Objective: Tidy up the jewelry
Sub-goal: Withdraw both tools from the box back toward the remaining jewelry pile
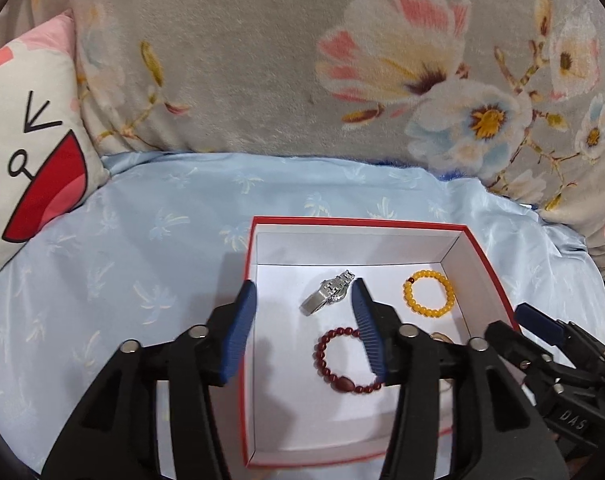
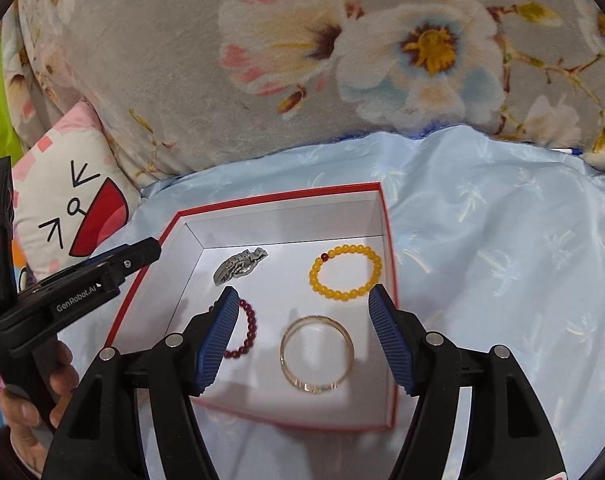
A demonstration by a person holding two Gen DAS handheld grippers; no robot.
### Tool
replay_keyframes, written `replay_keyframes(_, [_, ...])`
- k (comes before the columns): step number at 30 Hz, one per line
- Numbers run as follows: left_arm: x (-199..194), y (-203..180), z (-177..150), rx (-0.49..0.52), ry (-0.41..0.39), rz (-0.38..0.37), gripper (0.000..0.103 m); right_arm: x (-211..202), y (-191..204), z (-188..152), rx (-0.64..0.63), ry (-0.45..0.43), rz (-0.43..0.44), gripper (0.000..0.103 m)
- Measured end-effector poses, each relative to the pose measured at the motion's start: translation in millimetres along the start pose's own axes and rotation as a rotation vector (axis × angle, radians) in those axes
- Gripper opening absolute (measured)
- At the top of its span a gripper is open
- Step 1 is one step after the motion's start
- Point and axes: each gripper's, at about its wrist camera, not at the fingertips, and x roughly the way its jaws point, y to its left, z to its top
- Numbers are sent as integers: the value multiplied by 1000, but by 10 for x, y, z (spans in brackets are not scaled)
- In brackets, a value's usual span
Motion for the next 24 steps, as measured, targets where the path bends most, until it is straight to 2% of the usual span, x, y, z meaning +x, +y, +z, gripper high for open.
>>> replay_keyframes(10, [-744, -1, -554, 64, -38, 40, 57, -871, -43, -580, -4, -41, -11, 67])
replay_keyframes(12, [-877, -41, -714, 82, -45, 55, 66, -1002, -33, -734, -7, -39, -21, 67])
replay_keyframes(14, [-985, -86, -879, 99, -44, 56, 66, -1115, -26, -886, -6, -38, -29, 67])
replay_keyframes(24, [-1228, -243, -1646, 70, 39, 8, 66, -1455, 14, -1596, 9, 7, -53, 67])
